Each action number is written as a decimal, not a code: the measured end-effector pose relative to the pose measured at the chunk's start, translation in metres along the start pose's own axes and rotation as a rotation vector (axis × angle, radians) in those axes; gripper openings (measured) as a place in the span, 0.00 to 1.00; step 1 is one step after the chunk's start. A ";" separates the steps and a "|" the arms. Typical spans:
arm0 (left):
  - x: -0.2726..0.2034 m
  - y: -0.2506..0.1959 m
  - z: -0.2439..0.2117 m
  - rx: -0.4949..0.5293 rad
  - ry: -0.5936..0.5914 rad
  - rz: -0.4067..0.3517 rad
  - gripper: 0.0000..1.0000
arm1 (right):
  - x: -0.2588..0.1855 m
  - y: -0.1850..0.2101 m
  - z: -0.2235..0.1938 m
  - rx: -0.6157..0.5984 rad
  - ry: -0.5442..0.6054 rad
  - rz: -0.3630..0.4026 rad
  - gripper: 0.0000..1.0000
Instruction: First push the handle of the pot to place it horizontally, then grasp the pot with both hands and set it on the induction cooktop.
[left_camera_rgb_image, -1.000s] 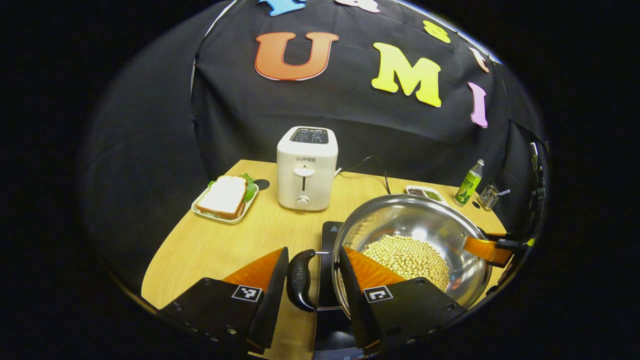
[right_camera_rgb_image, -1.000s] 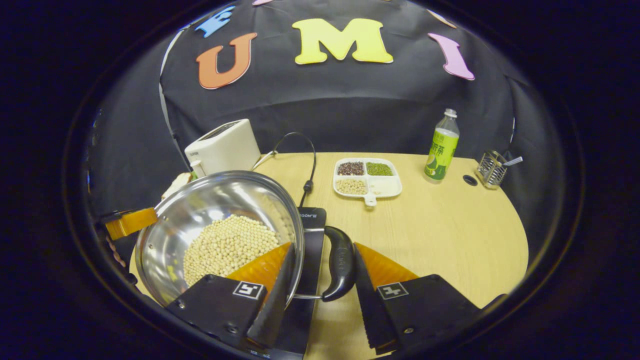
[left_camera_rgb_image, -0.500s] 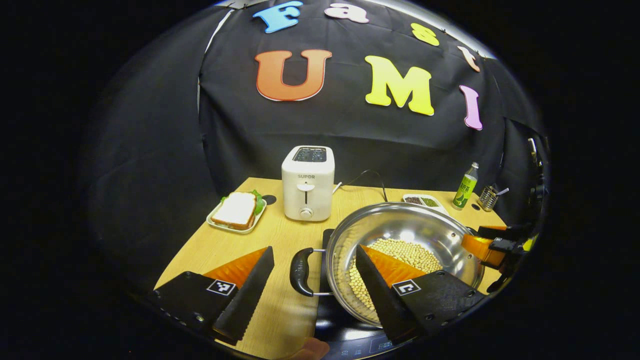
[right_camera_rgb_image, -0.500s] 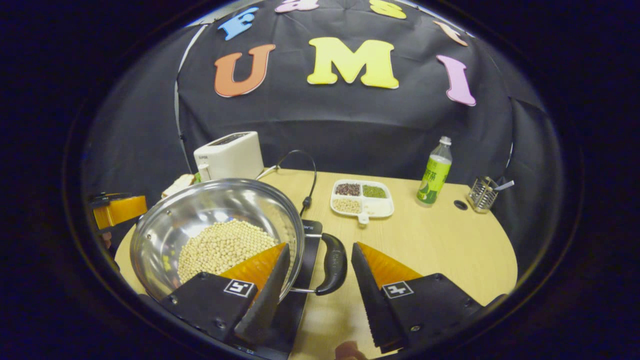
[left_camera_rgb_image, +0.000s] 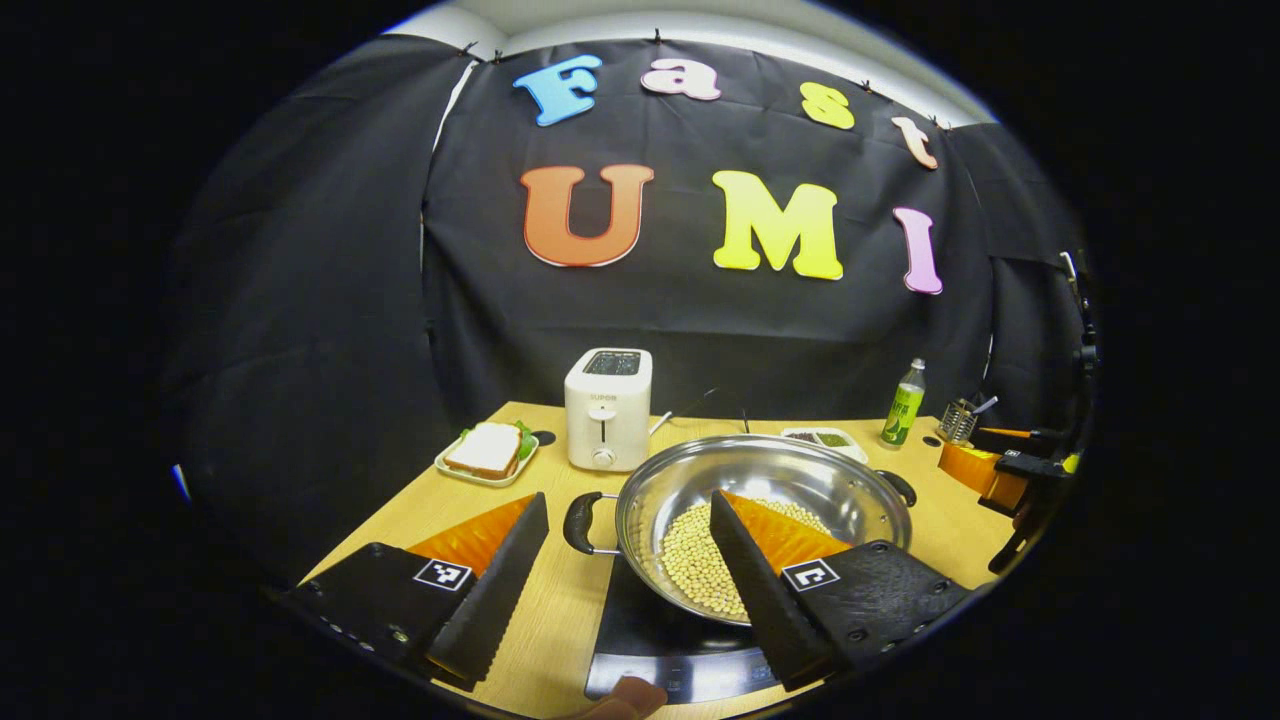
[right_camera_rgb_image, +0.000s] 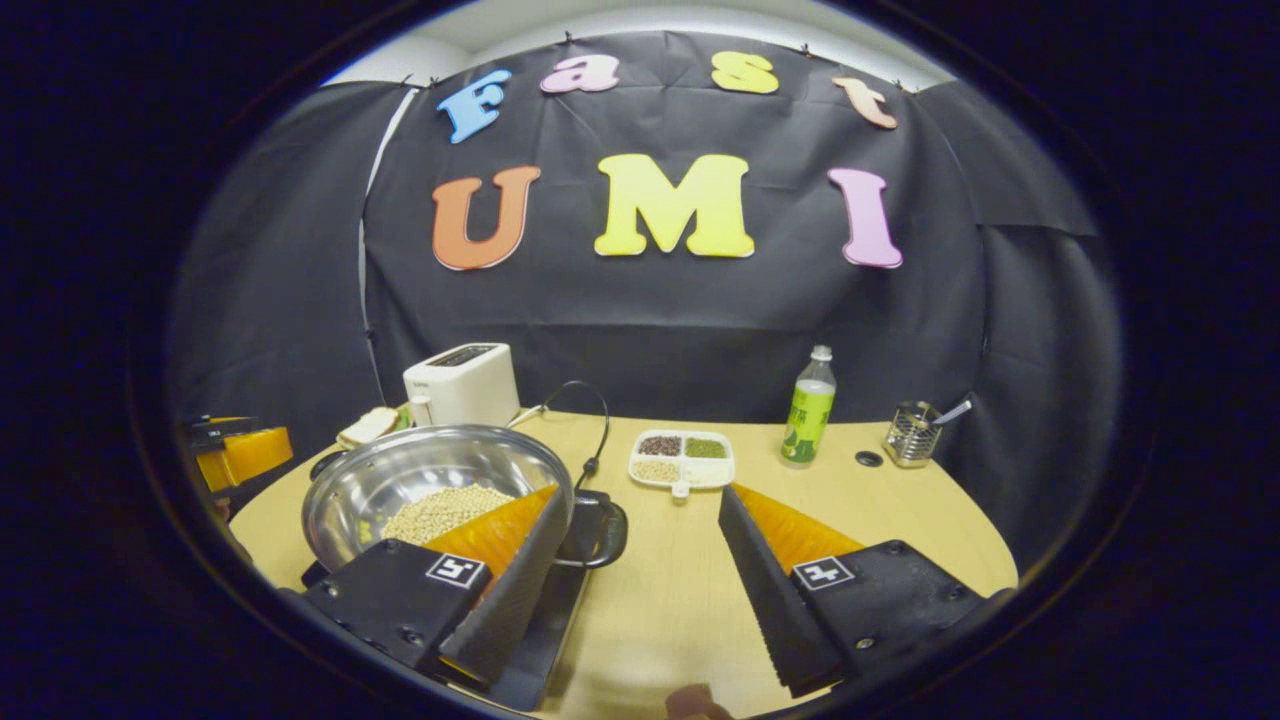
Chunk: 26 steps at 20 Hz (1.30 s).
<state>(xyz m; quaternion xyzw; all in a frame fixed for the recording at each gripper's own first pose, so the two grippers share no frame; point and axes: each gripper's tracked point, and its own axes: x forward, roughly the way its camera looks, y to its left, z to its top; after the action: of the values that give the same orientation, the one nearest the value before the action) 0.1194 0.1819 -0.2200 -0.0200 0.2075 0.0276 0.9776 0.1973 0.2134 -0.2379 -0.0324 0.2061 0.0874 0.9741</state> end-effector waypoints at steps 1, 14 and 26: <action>-0.009 -0.004 0.005 -0.001 -0.024 0.001 0.96 | -0.008 -0.006 0.005 0.001 -0.019 -0.006 0.98; -0.107 -0.062 0.038 0.022 -0.160 0.057 0.86 | -0.142 -0.091 0.069 0.088 -0.228 -0.099 0.97; -0.175 -0.114 0.101 0.037 -0.309 0.075 0.95 | -0.244 -0.137 0.097 0.070 -0.328 -0.112 0.94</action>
<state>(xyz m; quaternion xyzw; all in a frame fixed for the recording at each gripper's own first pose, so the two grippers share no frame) 0.0074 0.0655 -0.0537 0.0103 0.0557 0.0632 0.9964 0.0409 0.0499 -0.0465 0.0047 0.0451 0.0297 0.9985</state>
